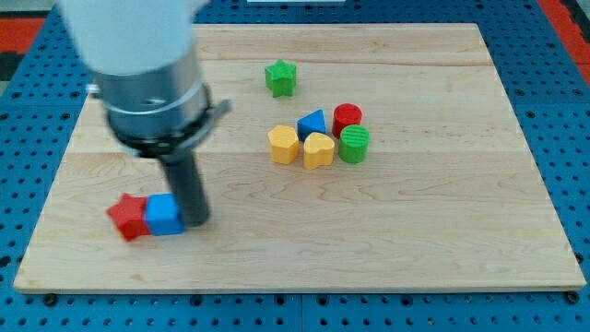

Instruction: Move the blue triangle into the top side of the blue cube

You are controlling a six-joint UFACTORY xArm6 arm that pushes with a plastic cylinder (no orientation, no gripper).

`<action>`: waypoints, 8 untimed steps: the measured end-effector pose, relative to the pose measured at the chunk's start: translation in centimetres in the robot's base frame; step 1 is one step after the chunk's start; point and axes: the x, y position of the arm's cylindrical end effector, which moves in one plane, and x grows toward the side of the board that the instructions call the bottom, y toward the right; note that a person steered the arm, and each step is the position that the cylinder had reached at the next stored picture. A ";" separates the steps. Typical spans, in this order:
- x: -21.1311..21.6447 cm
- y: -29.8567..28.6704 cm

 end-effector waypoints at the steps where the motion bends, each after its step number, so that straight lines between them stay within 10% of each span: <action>1: 0.0 -4.0; 8: -17.4 19.2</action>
